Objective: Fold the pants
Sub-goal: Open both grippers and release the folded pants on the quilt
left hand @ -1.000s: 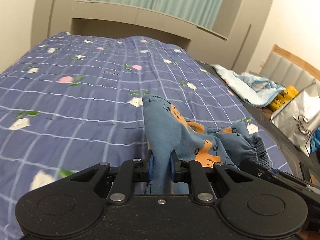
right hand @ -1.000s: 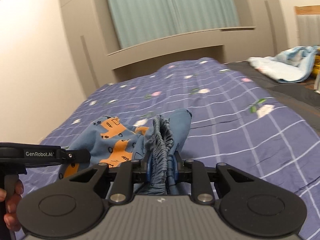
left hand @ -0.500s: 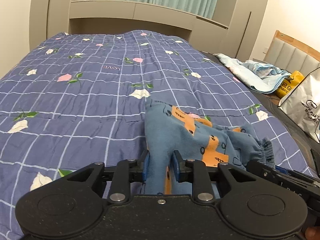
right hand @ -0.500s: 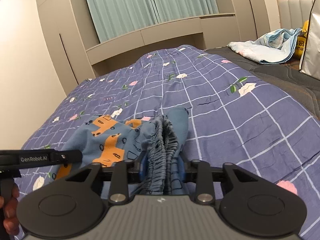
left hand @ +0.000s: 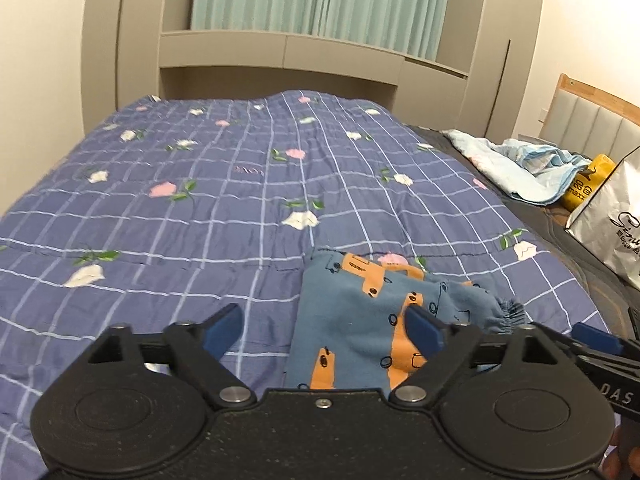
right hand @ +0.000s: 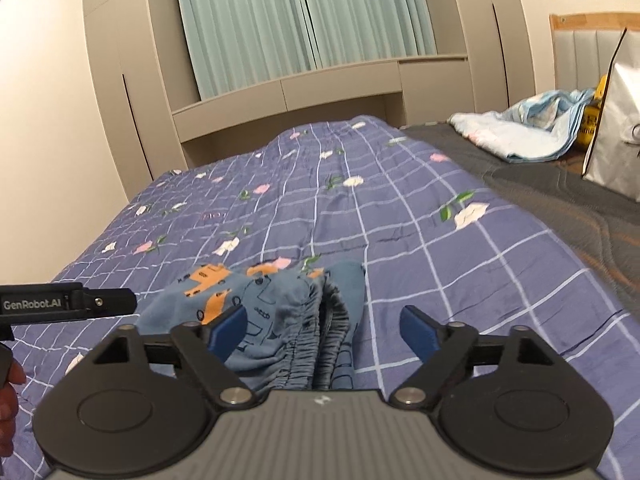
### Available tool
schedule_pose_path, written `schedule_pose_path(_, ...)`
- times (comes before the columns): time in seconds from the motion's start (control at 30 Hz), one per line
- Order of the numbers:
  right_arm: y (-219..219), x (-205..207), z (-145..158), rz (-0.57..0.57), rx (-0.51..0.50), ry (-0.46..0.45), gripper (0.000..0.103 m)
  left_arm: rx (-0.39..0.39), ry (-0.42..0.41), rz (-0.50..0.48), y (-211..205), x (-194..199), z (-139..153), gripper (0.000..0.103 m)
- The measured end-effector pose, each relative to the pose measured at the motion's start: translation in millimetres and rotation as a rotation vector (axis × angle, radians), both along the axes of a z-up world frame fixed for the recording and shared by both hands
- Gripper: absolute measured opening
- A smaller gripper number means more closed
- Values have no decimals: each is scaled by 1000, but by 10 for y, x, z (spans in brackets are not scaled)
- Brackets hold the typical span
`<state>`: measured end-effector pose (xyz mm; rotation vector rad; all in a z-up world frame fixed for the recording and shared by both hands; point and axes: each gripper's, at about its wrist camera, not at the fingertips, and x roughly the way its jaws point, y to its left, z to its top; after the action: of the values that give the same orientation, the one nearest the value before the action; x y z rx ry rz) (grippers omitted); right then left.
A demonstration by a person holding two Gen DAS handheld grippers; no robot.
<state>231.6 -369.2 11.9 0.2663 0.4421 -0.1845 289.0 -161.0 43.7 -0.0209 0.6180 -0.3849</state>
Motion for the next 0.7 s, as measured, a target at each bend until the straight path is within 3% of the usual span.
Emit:
schedule_pose_path(0.07,6,-75,61,-4,-10,-15,96,4,-22,17,40,-89,60,102)
schedule_pose_path(0.2,53,-254,180,-3,-37,-41,103,13,-52,26,119,-307,179,102)
schedule_pose_path(0.7,343,-1133,368,18,-91,-104,103,29,-123,66,528,-1303,261,102)
